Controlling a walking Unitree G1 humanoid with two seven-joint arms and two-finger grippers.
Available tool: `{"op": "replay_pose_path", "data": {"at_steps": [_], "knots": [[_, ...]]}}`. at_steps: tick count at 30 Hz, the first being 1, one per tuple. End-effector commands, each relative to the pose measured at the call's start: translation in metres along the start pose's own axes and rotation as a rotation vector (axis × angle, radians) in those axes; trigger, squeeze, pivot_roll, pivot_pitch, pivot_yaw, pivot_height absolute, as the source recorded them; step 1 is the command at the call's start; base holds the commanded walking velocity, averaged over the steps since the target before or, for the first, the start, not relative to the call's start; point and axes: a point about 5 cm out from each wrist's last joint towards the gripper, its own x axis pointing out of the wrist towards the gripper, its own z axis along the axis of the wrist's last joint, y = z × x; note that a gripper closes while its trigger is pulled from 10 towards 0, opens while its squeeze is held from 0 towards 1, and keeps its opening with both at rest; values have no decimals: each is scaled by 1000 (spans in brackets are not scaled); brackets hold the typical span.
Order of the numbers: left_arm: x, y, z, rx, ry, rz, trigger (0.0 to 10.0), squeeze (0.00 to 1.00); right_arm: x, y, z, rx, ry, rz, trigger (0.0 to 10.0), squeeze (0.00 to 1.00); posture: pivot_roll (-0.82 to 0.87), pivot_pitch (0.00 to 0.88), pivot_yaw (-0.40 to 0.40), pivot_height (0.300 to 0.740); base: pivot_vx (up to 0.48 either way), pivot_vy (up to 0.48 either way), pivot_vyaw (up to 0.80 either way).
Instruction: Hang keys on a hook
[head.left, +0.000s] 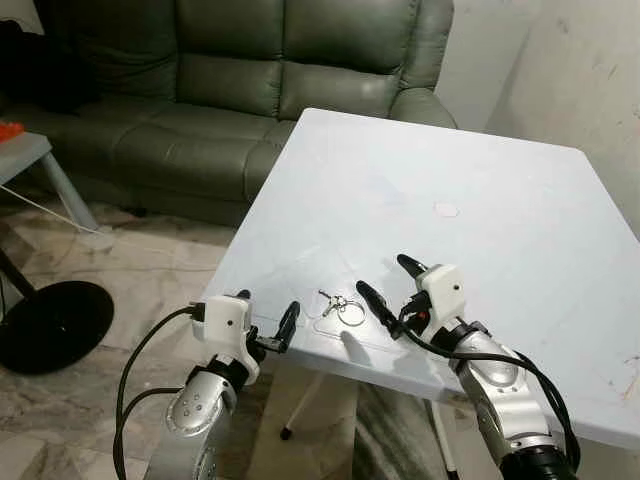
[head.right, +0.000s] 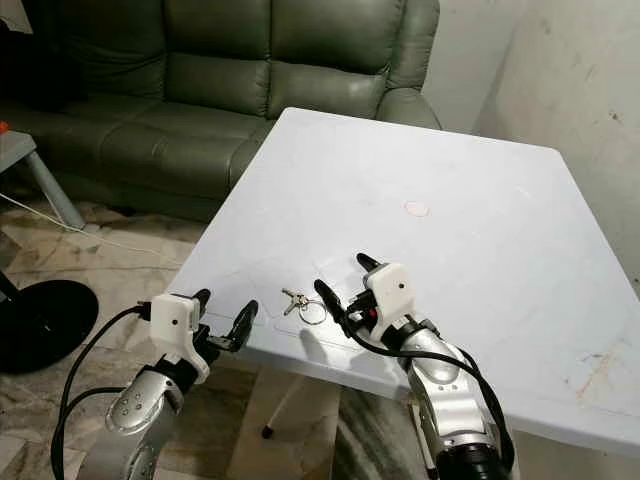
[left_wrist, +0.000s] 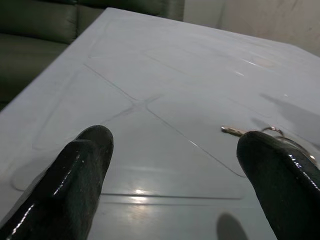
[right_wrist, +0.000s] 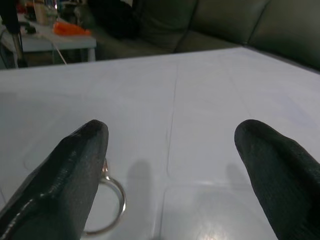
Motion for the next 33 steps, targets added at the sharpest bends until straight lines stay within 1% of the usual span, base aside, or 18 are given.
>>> {"op": "replay_pose_path", "data": {"at_steps": [1,5,8,11,17,25,31,32,33], "knots": [[0,-5,3,7,-3,-10,10000,0,1,0,-2,-11,36,24,10000,0,43,52,-98,740,0,0,0],[-5,-9,2,4,8,-16,10000,0,0,2,-5,0,58,34,10000,0,44,70,-103,740,0,0,0],[-8,-11,1,4,17,-14,10000,0,0,5,-9,-18,85,31,10000,0,47,88,-105,740,0,0,0],[-9,-12,2,5,19,-13,10000,0,1,7,-10,5,97,40,10000,0,51,97,-107,740,0,0,0],[-11,-11,3,1,22,5,10000,0,8,20,-9,-1,95,72,10000,0,59,113,-115,740,0,0,0],[-12,-12,4,-2,27,18,10000,0,18,36,-4,39,70,99,10000,0,64,126,-121,740,0,0,0],[-12,-12,4,-3,28,23,10000,0,23,44,-2,43,61,100,10000,0,65,130,-121,740,0,0,0],[-12,-12,4,-3,28,24,10000,0,24,44,-2,42,59,98,9608,0,66,131,-122,740,0,0,0],[-12,-12,4,-3,28,24,10000,0,25,45,-2,41,58,97,9608,0,66,131,-122,740,0,0,0]]}}
